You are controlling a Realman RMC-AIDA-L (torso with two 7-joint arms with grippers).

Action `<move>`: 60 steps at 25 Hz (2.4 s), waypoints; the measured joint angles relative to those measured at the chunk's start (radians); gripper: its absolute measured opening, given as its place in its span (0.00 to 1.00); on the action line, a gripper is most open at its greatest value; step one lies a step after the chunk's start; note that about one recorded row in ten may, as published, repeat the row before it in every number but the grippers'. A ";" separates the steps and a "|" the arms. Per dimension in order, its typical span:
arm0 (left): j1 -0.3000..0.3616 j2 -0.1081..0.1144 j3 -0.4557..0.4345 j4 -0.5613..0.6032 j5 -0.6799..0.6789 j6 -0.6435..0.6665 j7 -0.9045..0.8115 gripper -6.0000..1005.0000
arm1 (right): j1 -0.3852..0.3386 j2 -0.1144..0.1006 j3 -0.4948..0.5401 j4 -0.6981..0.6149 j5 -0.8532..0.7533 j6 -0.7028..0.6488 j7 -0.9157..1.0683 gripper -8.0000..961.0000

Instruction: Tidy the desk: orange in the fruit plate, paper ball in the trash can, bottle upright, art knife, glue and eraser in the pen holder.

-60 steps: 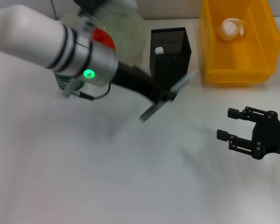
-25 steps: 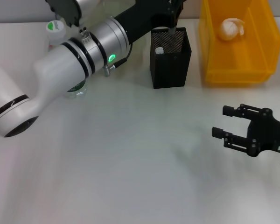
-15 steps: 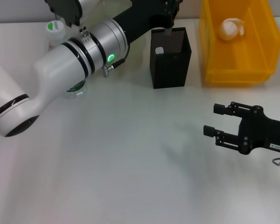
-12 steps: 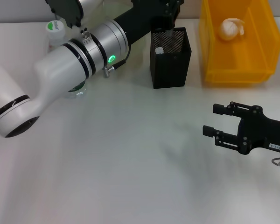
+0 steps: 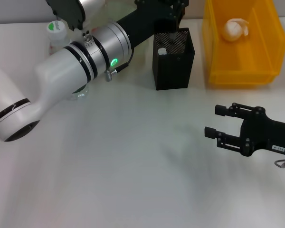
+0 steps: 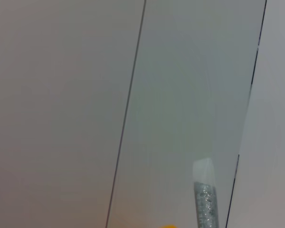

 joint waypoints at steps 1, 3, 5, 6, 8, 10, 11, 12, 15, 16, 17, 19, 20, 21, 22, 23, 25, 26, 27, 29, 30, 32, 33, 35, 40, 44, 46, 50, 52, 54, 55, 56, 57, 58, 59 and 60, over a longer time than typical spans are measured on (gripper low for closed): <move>0.000 0.000 0.002 0.000 0.001 0.000 0.000 0.23 | 0.000 0.000 0.000 0.000 0.000 0.000 0.000 0.76; 0.000 0.000 0.009 0.000 0.003 0.000 0.000 0.23 | 0.001 0.000 0.000 0.000 0.000 0.001 0.000 0.76; 0.000 0.000 0.009 0.000 0.002 0.000 0.000 0.24 | 0.002 0.000 0.000 0.000 0.000 0.001 0.000 0.76; 0.000 0.000 0.009 0.000 -0.001 0.000 0.000 0.24 | 0.002 0.000 0.000 0.000 0.000 0.001 0.000 0.76; 0.000 0.000 0.009 -0.001 -0.003 0.002 0.000 0.25 | 0.002 0.000 0.001 0.000 0.000 0.002 -0.001 0.76; 0.000 0.000 0.009 -0.001 -0.003 0.002 0.000 0.25 | 0.003 0.000 0.001 0.000 0.000 0.002 -0.001 0.76; 0.001 0.000 0.009 -0.001 -0.003 0.003 0.000 0.25 | 0.003 0.000 0.001 0.000 0.000 0.002 -0.001 0.76; 0.002 0.000 0.008 -0.001 -0.004 0.005 0.000 0.26 | 0.003 0.000 0.001 0.000 0.000 0.002 -0.001 0.76; 0.003 0.000 0.008 -0.001 -0.004 0.008 0.000 0.32 | 0.003 0.000 0.001 0.000 0.000 0.002 -0.001 0.76; 0.003 0.000 0.008 -0.001 -0.004 0.008 0.000 0.36 | 0.003 0.000 0.001 0.000 0.000 0.002 -0.001 0.76; 0.004 0.000 0.008 -0.001 -0.004 0.010 0.000 0.39 | 0.003 0.000 0.001 0.000 0.000 0.002 -0.001 0.76; 0.007 0.000 0.007 -0.001 -0.005 0.017 0.000 0.42 | 0.003 0.000 0.001 0.000 0.000 0.002 -0.001 0.77; 0.008 0.000 0.007 -0.001 -0.005 0.019 0.000 0.42 | 0.003 0.000 0.001 0.000 0.000 0.002 -0.001 0.77; 0.009 0.000 0.007 -0.001 -0.005 0.021 0.000 0.42 | 0.003 0.000 0.001 0.000 0.000 0.001 -0.001 0.77; 0.012 0.000 0.007 -0.001 -0.005 0.025 0.000 0.42 | 0.003 0.000 0.002 0.000 0.000 0.000 -0.001 0.77; 0.016 0.000 0.008 -0.001 -0.005 0.038 -0.001 0.42 | 0.003 0.000 0.001 0.000 0.001 -0.002 -0.001 0.77; 0.020 0.000 0.010 -0.001 -0.003 0.052 -0.005 0.42 | 0.002 0.000 0.001 0.000 0.003 -0.002 -0.001 0.77; 0.024 0.000 0.012 -0.002 -0.002 0.064 -0.009 0.42 | 0.002 0.000 0.001 0.000 0.006 -0.003 -0.001 0.77; 0.029 0.000 0.015 -0.002 0.000 0.077 -0.012 0.42 | 0.001 0.000 0.001 0.000 0.007 -0.003 -0.001 0.77; 0.048 0.001 0.027 -0.002 0.003 0.120 -0.019 0.44 | -0.001 0.000 0.001 0.000 0.009 -0.004 0.000 0.77; 0.055 0.002 0.030 -0.002 0.003 0.134 -0.020 0.44 | -0.001 0.000 0.001 0.000 0.009 -0.005 0.001 0.77; 0.077 0.006 0.040 -0.002 0.014 0.179 -0.027 0.46 | 0.000 0.000 0.002 0.000 0.010 -0.010 0.007 0.77; 0.101 0.009 0.040 -0.004 0.056 0.223 -0.039 0.47 | 0.001 0.000 0.003 0.000 0.011 -0.012 0.009 0.77; 0.112 0.010 0.038 -0.004 0.077 0.237 -0.046 0.51 | 0.004 0.000 0.003 0.002 0.012 -0.013 0.016 0.77; 0.173 0.052 -0.025 -0.041 0.270 0.382 -0.170 0.62 | 0.011 0.000 0.004 0.007 0.013 -0.022 0.041 0.77; 0.187 0.083 -0.098 -0.087 0.420 0.484 -0.240 0.71 | 0.011 -0.003 0.005 0.005 0.013 -0.054 0.067 0.78; 0.201 0.103 -0.157 -0.100 0.526 0.543 -0.279 0.76 | 0.012 -0.005 0.004 0.001 0.014 -0.070 0.086 0.78; 0.241 0.145 -0.302 -0.112 0.776 0.673 -0.337 0.81 | 0.017 -0.012 0.002 0.000 0.013 -0.088 0.154 0.78; 0.257 0.155 -0.355 -0.125 0.865 0.725 -0.343 0.81 | 0.023 -0.013 -0.004 -0.001 0.008 -0.090 0.181 0.78; 0.270 0.163 -0.392 -0.136 0.929 0.753 -0.351 0.81 | 0.025 -0.014 -0.007 -0.003 0.006 -0.098 0.189 0.78; 0.274 0.167 -0.402 -0.140 0.956 0.760 -0.360 0.81 | 0.026 -0.014 -0.008 -0.004 0.005 -0.103 0.191 0.78; 0.278 0.173 -0.411 -0.141 0.984 0.765 -0.370 0.81 | 0.026 -0.014 -0.008 -0.005 0.005 -0.110 0.195 0.78; 0.281 0.177 -0.416 -0.141 1.000 0.767 -0.377 0.81 | 0.027 -0.014 -0.009 -0.007 0.004 -0.117 0.199 0.78; 0.288 0.182 -0.427 -0.142 1.024 0.769 -0.384 0.81 | 0.030 -0.014 -0.011 -0.017 -0.001 -0.131 0.208 0.78; 0.288 0.182 -0.427 -0.142 1.024 0.769 -0.384 0.81 | 0.030 -0.014 -0.011 -0.017 -0.001 -0.131 0.208 0.78; 0.291 0.184 -0.431 -0.143 1.030 0.770 -0.384 0.81 | 0.031 -0.014 -0.011 -0.024 -0.005 -0.137 0.211 0.78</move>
